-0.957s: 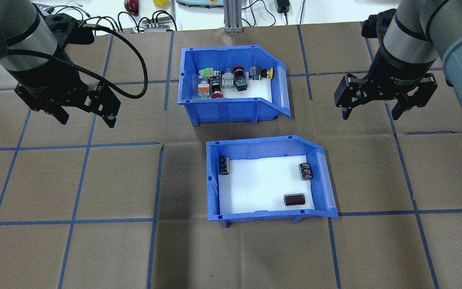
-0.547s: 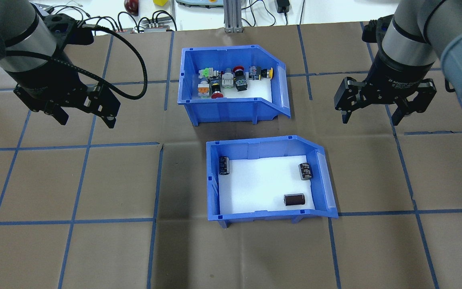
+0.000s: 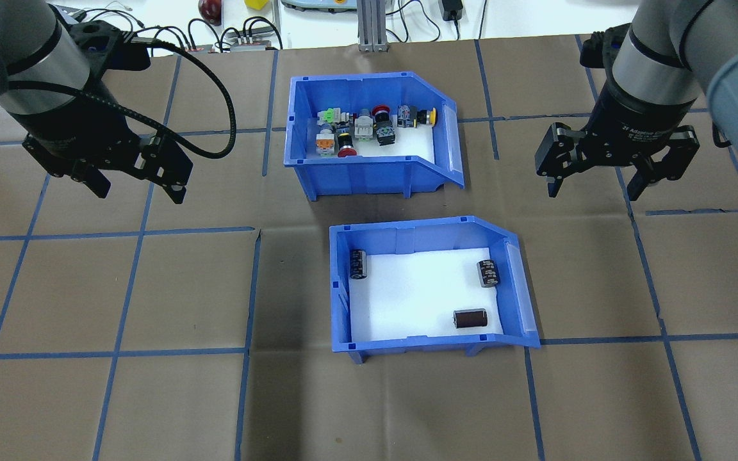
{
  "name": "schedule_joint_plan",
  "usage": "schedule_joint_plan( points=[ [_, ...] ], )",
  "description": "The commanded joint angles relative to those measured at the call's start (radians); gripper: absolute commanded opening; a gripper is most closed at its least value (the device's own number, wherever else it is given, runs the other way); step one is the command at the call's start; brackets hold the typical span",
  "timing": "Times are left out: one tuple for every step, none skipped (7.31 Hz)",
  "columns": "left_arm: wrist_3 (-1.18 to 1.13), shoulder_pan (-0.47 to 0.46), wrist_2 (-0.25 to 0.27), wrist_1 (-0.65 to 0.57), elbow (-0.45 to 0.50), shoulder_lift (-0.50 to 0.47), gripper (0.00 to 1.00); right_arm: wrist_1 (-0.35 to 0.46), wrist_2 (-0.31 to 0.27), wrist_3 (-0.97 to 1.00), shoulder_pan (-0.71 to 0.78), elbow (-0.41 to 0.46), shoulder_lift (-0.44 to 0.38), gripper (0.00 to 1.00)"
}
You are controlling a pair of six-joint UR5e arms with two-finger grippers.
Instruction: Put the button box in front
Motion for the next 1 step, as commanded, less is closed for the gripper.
schedule_joint_plan(
  points=[
    [0.007,0.0,0.003,0.003,0.001,-0.003,0.99,0.0,-0.004,-0.005,0.0,0.004,-0.002,1.0]
  ],
)
